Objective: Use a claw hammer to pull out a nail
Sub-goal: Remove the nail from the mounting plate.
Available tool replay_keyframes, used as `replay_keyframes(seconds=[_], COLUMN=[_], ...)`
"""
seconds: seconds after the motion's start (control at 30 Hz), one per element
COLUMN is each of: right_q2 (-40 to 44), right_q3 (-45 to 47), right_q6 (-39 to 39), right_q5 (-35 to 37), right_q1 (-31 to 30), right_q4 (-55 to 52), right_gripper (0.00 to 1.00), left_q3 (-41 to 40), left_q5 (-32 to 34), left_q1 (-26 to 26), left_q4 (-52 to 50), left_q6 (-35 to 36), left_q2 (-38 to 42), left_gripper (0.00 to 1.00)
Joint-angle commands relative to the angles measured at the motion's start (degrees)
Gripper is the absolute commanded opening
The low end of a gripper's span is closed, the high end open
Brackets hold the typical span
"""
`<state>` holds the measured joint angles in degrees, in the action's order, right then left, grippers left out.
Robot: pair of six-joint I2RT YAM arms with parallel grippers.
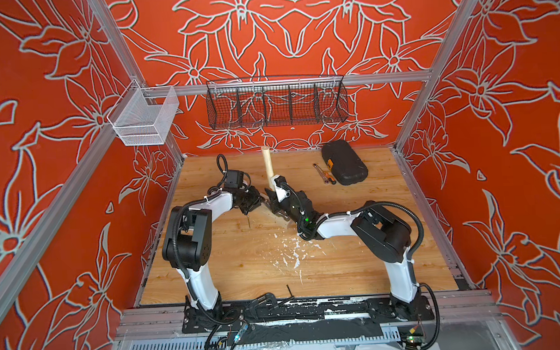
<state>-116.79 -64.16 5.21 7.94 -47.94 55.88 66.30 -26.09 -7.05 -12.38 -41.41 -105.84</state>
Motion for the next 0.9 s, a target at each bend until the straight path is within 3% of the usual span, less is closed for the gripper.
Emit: replay_keyframes(seconds=[0.0, 0.23, 0.53, 0.6, 0.7, 0.87], right_q2=[1.0, -0.9, 1.8, 1.9, 2.1, 2.5], right_q3=[0.6, 7.6, -0.1, -1.4, -2.5, -3.1], right_q6=[2.0, 6.4, 1.8, 1.7, 1.8, 2.1], right_q5=[-0.4, 0.0, -2.0, -2.1, -2.3, -2.1], right_q1=[0.3, 0.2, 0.3, 0.3, 0.4, 0.4], right_q4=[11.1, 19.8, 9.3, 8.5, 7.8, 7.3], right_gripper=[0.00, 0.00, 0.00, 0.00, 0.00, 0.00], left_q3=[-4.4, -7.5, -11.7, -12.8, -13.1, -12.4], left_q5=[2.5, -0.5, -0.4, -0.3, 0.1, 0.5], left_q1=[-0.8, -0.6, -0.4, 0.1, 0.9, 1.8], left_q4=[-6.1, -1.6, 1.5, 2.2, 1.5, -0.2], left_q6=[-0.3, -2.8, -4.3, -4.5, -3.7, -2.1], left_q2=[-5.8, -7.1, -5.6, -4.9, -4.1, -3.5], left_gripper=[0.29, 0.29, 0.28, 0.21, 0.03, 0.00])
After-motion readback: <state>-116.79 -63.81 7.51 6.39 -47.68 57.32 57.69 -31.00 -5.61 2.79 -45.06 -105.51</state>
